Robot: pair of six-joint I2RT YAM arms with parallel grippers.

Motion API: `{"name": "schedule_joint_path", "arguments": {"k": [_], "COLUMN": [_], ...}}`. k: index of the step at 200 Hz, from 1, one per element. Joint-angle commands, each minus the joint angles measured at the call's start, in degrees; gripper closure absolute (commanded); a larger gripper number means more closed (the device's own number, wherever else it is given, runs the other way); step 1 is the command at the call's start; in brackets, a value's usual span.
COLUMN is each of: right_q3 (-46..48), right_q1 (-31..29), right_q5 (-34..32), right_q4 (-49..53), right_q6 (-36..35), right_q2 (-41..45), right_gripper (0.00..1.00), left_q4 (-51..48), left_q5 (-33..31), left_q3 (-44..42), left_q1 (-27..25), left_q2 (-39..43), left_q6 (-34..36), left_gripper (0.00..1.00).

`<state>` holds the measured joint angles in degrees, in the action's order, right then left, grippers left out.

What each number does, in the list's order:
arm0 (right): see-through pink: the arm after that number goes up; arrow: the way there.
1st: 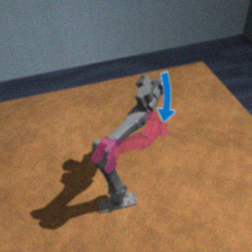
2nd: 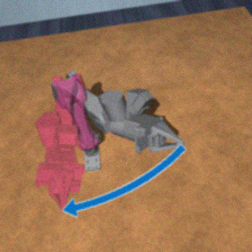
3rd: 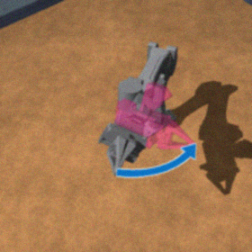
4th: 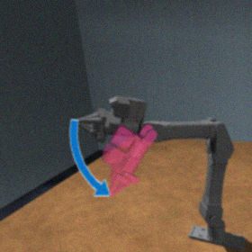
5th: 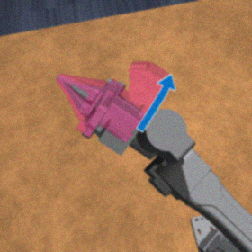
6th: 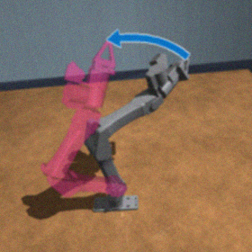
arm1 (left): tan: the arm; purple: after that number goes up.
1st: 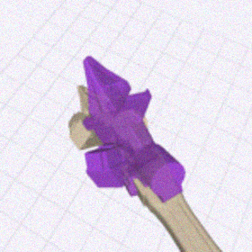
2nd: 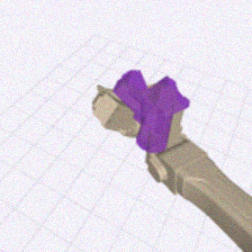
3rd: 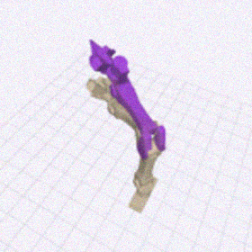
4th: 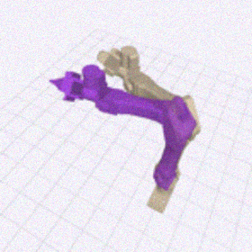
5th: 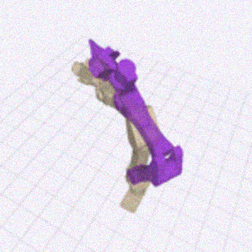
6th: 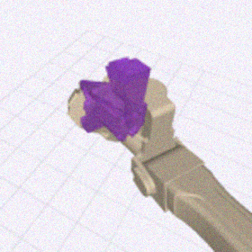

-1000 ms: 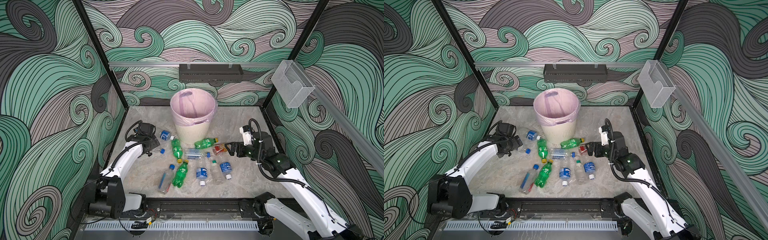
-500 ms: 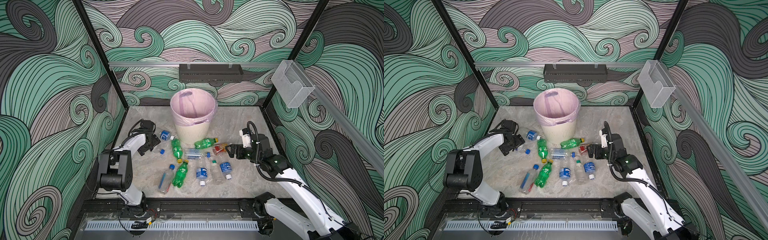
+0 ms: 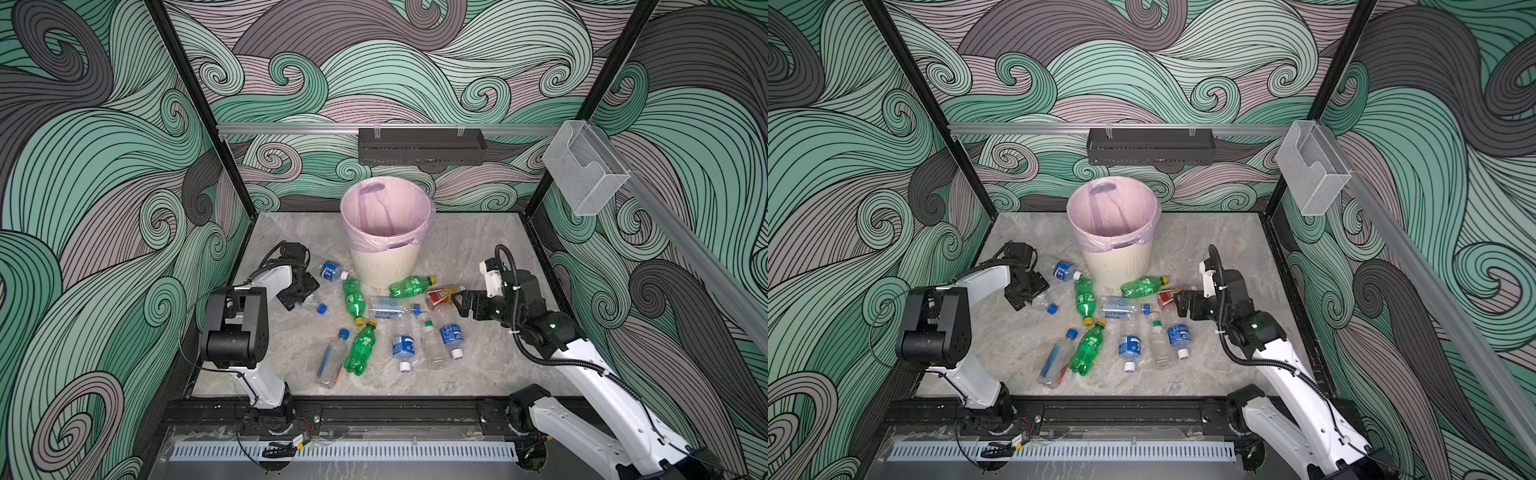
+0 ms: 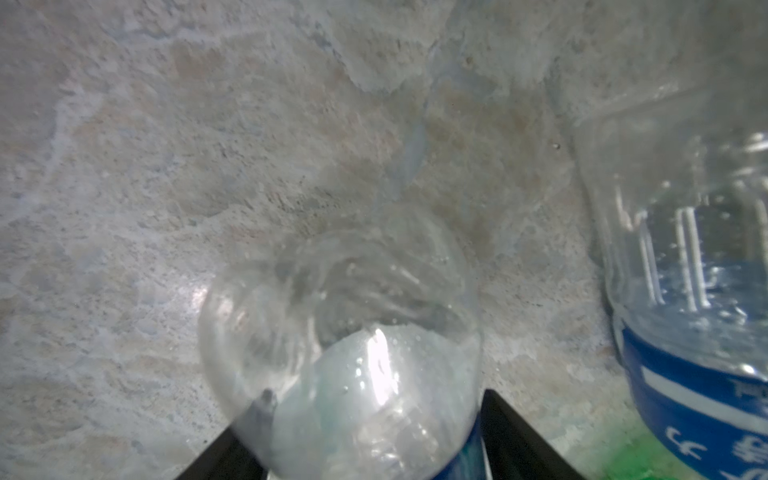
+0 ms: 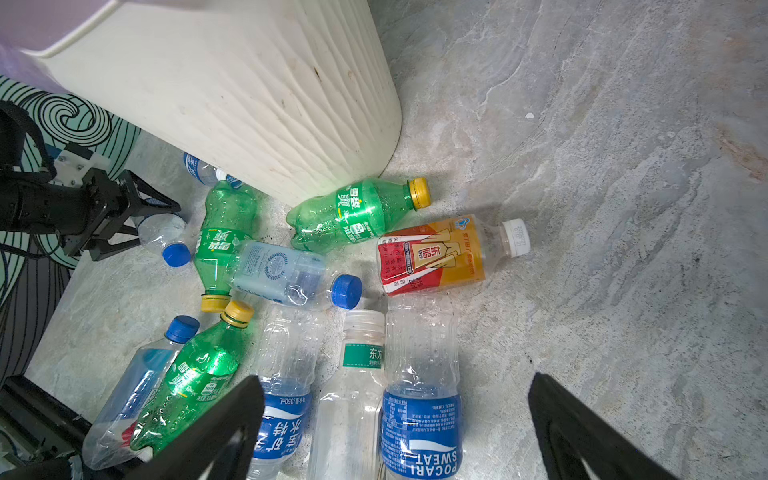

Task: Throw the plastic bottles in the bin
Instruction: 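Close left gripper on the blue-labelled barcode bottle, then lift the bottle with left gripper, carry over bin and release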

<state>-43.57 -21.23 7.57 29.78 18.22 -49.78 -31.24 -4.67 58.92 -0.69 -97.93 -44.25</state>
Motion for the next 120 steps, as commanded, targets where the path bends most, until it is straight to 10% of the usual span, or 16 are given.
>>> {"name": "schedule_joint_path", "arguments": {"k": [1,120], "right_q3": [0.50,1.21], "right_q1": [0.32,0.37], "right_q5": [-0.64,-5.81], "right_q4": [-0.41,0.71], "right_q6": [0.38,-0.46], "right_q2": [-0.10,-1.50], "right_gripper": [0.01,0.01], "left_q4": [0.47,-6.47], "left_q5": [0.89,-1.10], "left_q3": [-0.88,-3.36], "left_q1": [0.49,0.50], "left_q2": [0.09,13.95], "left_q6": [-0.75,4.22], "left_gripper": [0.24,0.42]}}
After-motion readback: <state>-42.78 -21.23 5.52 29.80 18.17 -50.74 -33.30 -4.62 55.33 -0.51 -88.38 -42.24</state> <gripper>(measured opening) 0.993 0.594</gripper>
